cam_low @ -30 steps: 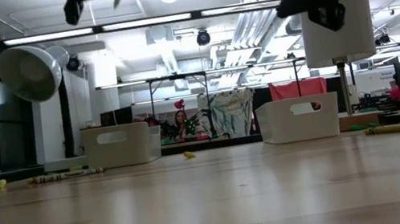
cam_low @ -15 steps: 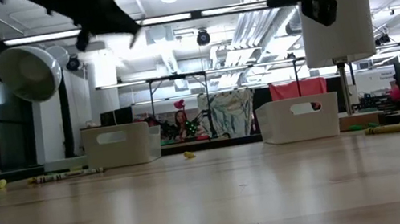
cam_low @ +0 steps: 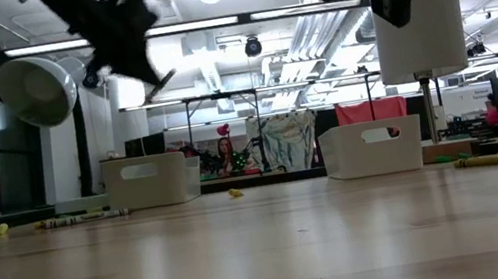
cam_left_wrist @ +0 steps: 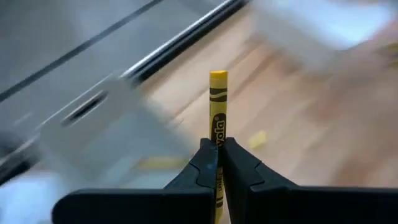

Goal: Sort crayons
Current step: Put the yellow crayon into the gray bin

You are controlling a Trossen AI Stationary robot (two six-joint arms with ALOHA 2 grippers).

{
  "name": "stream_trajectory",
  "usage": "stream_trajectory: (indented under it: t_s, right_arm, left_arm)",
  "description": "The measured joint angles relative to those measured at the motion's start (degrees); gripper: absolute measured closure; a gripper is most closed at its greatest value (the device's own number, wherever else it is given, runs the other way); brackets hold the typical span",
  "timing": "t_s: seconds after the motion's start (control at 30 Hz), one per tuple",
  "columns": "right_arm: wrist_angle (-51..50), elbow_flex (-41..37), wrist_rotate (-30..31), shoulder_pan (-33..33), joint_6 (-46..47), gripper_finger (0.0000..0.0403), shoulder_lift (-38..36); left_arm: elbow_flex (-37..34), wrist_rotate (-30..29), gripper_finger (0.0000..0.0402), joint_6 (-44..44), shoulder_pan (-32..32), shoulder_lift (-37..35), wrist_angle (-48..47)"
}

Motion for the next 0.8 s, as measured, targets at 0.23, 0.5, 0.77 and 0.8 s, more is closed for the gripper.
stream_trajectory:
  t_s: [0.23,0.5,0.77,0.8]
  right_arm:
    - [-0.04,0.00,3.28,-0.97,-0.08,0.0387,0.00]
    - [0.76,0.00,3.33,-3.43,0.32,0.0387,0.00]
    - [2.71,0.00,3.20,-4.90,0.31,0.0386,0.00]
    - [2.72,0.00,3.18,-5.00,0.15,0.0386,0.00]
  left_arm:
    - [-4.64,2.98,0.0401,-4.42,8.91,4.16,-2.75]
    - [-3.29,9.00,0.0389,-6.21,15.86,11.81,-2.52]
    - [-0.76,9.99,0.0305,-4.30,16.70,11.58,-3.51]
    - [-0.10,10.05,0.0292,-4.21,16.67,11.24,-3.59]
